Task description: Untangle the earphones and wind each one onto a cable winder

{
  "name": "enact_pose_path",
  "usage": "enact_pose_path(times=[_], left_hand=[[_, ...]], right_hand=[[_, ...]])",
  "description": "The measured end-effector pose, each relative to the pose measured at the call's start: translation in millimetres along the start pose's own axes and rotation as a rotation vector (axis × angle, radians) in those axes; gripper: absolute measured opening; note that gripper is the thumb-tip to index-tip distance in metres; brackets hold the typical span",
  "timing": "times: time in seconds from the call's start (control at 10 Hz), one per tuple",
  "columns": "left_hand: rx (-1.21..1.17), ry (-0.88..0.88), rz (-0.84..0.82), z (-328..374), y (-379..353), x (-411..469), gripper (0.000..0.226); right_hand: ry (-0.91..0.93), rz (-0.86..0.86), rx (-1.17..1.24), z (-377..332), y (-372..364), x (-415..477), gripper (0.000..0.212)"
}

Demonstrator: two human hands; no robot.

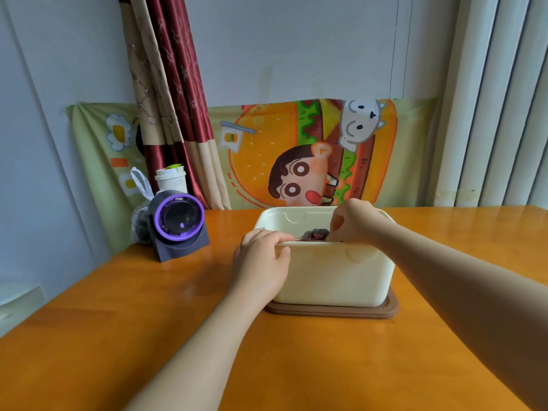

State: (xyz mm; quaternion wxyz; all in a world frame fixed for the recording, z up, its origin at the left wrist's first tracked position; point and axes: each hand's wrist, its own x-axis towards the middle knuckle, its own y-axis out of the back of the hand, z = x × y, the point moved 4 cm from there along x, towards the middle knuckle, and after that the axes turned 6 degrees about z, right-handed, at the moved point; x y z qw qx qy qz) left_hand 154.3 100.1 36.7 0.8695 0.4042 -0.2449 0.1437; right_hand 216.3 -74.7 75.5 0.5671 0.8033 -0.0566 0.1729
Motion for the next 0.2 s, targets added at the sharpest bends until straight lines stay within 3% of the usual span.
enact_pose_path(times=[0.1, 0.2], left_hand=[[-0.017, -0.016, 0.013, -3.4, -2.0, 0.6, 0.027], [-0.029, 0.011, 0.005, -1.5, 0.8, -0.9, 0.027]], right_hand=[[-0.004, -0.134, -0.053, -2.6, -3.1, 3.5, 0.024], [-0.041, -0.116, 0.060, 0.3, 3.7, 2.0, 0.024]])
